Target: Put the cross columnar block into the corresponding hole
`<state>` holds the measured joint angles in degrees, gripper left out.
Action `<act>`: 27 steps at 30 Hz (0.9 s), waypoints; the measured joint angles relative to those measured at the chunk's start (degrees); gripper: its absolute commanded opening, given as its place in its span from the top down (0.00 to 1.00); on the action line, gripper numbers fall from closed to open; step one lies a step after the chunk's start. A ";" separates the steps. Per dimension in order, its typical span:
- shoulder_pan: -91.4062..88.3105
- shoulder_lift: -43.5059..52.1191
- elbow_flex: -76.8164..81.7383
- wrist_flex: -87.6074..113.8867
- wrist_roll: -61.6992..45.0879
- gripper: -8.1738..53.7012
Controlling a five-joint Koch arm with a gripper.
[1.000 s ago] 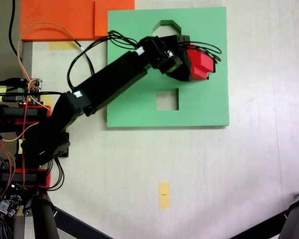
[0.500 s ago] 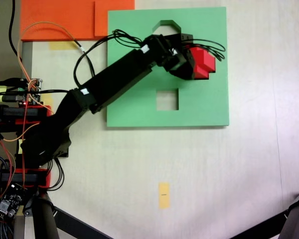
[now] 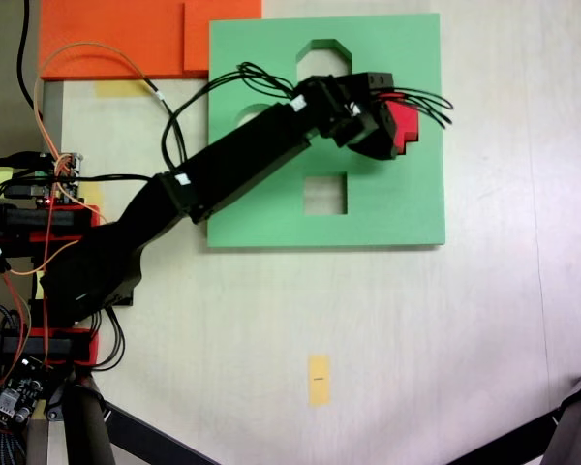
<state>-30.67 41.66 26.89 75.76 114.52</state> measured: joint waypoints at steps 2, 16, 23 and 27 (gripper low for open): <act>-0.09 -0.79 -0.62 0.00 -1.85 0.31; -1.32 5.01 -1.05 7.82 0.70 0.03; 2.46 28.12 -1.05 20.39 -15.64 0.03; 11.43 40.96 2.11 22.76 -22.85 0.03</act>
<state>-19.25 82.62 29.00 98.53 91.67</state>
